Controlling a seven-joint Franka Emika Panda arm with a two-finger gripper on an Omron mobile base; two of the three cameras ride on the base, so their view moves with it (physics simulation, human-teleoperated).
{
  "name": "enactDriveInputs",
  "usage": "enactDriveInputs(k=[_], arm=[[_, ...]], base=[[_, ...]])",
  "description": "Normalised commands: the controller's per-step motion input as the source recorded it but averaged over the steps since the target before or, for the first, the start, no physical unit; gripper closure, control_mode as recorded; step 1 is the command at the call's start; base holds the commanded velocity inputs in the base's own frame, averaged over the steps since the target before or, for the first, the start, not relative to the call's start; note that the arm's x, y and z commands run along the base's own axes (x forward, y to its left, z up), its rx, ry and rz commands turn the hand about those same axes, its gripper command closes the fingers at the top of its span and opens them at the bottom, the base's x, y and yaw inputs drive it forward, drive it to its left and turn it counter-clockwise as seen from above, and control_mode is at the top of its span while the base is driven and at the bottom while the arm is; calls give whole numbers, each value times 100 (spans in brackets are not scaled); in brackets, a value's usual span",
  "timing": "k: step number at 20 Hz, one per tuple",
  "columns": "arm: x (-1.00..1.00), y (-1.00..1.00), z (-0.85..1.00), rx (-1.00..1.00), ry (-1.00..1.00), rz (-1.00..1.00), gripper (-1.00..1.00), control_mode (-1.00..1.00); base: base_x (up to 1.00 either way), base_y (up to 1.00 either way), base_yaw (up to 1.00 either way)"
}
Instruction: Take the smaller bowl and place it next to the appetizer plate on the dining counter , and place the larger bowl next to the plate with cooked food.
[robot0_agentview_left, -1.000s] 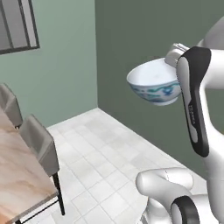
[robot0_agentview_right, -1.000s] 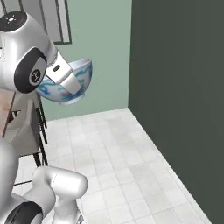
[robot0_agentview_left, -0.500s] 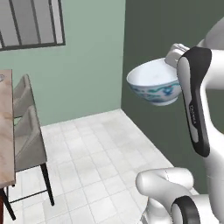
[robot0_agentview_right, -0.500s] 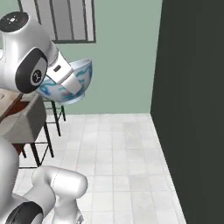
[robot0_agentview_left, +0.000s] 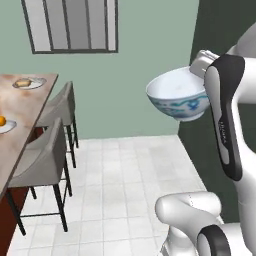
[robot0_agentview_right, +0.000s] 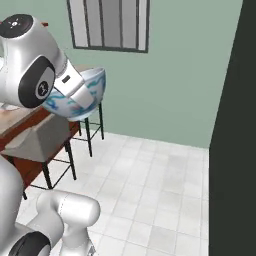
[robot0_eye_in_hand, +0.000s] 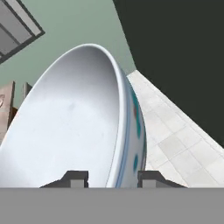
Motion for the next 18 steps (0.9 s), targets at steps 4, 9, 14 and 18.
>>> enactDriveInputs(k=[4,9,14,18], arm=[[0,0,0,0,0,0,100,100],[0,0,0,0,0,0,100,100],[0,0,0,0,0,0,100,100],[0,0,0,0,0,0,100,100]], base=[[100,-54,48],[99,-37,50],[88,-31,53],[66,-44,55]])
